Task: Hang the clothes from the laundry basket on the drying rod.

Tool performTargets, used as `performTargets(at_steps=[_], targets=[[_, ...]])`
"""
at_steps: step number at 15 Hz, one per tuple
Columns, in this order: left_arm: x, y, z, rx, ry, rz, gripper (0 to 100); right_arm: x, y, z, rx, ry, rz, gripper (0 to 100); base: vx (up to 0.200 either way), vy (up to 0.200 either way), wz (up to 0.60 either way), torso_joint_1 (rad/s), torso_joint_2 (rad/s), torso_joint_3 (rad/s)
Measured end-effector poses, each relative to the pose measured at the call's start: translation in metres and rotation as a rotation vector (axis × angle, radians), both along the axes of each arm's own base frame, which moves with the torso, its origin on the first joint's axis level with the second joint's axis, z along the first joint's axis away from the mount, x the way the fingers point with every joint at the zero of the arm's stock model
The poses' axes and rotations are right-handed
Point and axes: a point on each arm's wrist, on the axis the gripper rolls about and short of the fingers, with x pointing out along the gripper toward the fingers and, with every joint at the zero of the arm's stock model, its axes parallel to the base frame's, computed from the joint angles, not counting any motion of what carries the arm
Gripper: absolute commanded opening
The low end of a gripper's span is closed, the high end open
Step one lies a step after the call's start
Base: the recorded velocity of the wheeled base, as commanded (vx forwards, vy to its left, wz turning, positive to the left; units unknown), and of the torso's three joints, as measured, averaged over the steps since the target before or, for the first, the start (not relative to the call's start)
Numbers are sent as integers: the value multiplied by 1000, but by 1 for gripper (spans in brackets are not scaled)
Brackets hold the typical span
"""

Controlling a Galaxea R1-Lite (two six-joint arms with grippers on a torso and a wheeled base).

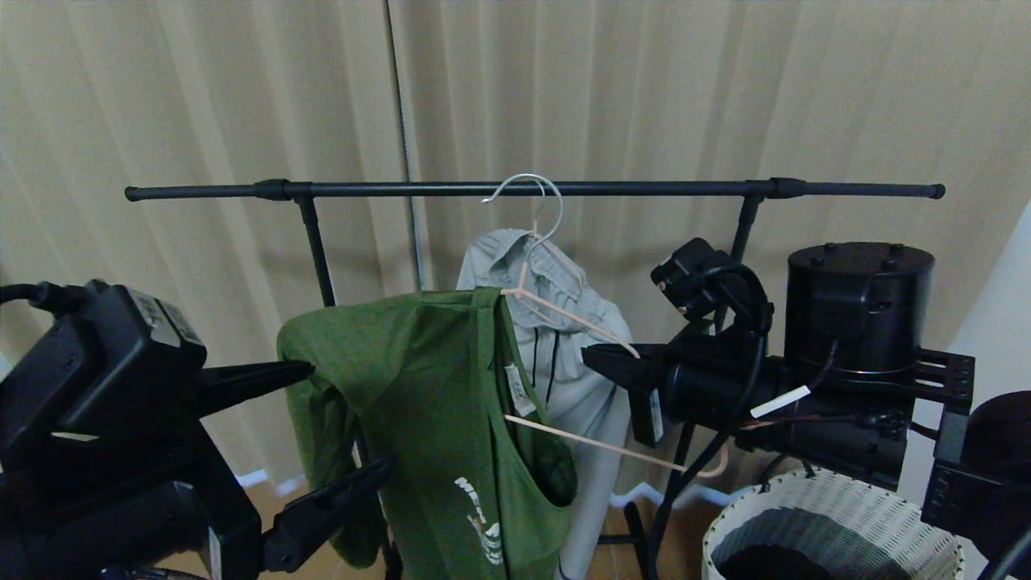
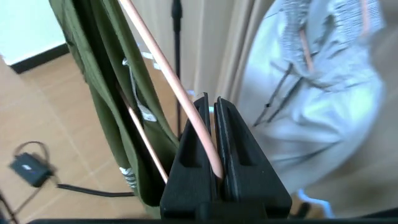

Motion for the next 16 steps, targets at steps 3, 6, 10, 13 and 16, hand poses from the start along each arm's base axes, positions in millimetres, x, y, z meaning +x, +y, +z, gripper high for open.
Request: performTargets(at_steps=[3, 6, 10, 13, 16], targets=[[5, 11, 6, 121, -141, 0, 100, -7, -9, -2, -38, -25, 9, 0, 0, 0, 0, 0, 0, 0], [16, 12, 13, 193, -208, -42, 100, -14, -13, -6, -31, -12, 76, 0, 0, 0, 0, 0, 0, 0], [34, 1, 16, 204, -201, -83, 100, -17, -14, -5, -12, -73, 121, 0, 0, 0, 0, 0, 0, 0], [45, -6, 17, 201, -200, -101, 100, -20, -12, -10, -13, -63, 188, 0, 0, 0, 0, 0, 0, 0], [52, -11, 12, 218, -180, -119, 100, -22, -11, -10, -10, -59, 207, 0, 0, 0, 0, 0, 0, 0]])
